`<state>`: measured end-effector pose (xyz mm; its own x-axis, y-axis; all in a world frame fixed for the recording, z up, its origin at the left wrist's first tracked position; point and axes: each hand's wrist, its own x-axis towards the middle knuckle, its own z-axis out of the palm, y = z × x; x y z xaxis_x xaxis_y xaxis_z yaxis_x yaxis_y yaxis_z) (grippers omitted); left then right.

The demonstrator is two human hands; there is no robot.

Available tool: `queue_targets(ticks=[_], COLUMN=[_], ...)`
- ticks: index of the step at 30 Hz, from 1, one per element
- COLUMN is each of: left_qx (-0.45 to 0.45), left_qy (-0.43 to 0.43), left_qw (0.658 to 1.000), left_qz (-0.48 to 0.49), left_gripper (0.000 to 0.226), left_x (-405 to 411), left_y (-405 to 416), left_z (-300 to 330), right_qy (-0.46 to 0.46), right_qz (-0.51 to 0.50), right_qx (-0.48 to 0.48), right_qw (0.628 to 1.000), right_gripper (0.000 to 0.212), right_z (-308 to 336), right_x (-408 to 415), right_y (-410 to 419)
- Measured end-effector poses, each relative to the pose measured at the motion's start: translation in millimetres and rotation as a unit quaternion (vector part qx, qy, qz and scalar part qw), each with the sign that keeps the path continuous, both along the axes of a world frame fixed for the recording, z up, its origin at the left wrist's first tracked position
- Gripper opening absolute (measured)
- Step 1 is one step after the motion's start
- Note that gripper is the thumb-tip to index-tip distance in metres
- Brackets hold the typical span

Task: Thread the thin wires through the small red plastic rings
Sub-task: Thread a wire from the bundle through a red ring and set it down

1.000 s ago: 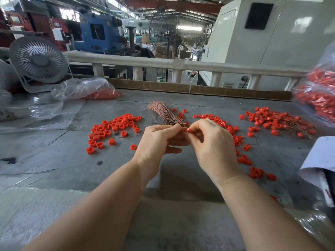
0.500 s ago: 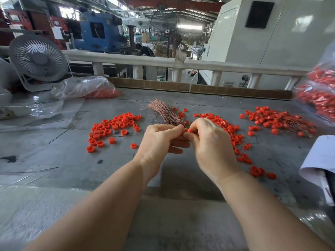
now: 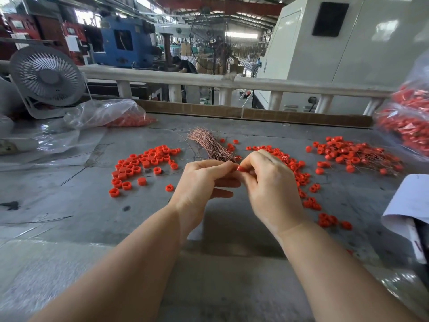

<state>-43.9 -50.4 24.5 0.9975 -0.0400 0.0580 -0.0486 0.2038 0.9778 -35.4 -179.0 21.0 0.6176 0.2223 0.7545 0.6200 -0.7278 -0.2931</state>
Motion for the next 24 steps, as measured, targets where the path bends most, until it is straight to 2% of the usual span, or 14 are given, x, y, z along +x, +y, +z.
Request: queue_targets(ticks=[4, 8, 12, 16, 20, 24], left_qx=[-0.001, -0.001, -0.014, -0.038, -0.067, -0.110], left_qy=[0.007, -0.001, -0.006, -0.003, -0.006, -0.007], left_qw=[1.000, 1.000, 1.000, 0.999, 0.997, 0.993], left_qz=[-0.007, -0.010, -0.026, -0.034, -0.041, -0.036], left_gripper=[0.014, 0.030, 0.024, 0.020, 0.011, 0.017], left_x=[2.1, 3.9, 5.5, 7.0, 8.9, 10.7], left_y=[1.4, 2.6, 3.2, 2.1, 1.3, 0.7], left_z=[-2.7, -4.7, -5.6, -6.4, -7.9, -7.2], right_qy=[-0.003, -0.016, -0.030, -0.018, -0.007, 0.009], right_qz=[0.023, 0.029, 0.040, 0.054, 0.057, 0.052], right_qx=[0.004, 0.022, 0.049, 0.093, 0.104, 0.109], right_qw=[1.000, 0.999, 0.998, 0.994, 0.993, 0.993], right_gripper=[0.016, 0.015, 0.013, 0.030, 0.036, 0.036], right_z=[-0.2, 0.5, -0.1, -3.3, -4.3, -2.5], right_x=[0.5, -0.2, -0.5, 1.6, 2.9, 1.7], right_y=[-0.8, -1.0, -0.6, 0.3, 0.4, 0.8])
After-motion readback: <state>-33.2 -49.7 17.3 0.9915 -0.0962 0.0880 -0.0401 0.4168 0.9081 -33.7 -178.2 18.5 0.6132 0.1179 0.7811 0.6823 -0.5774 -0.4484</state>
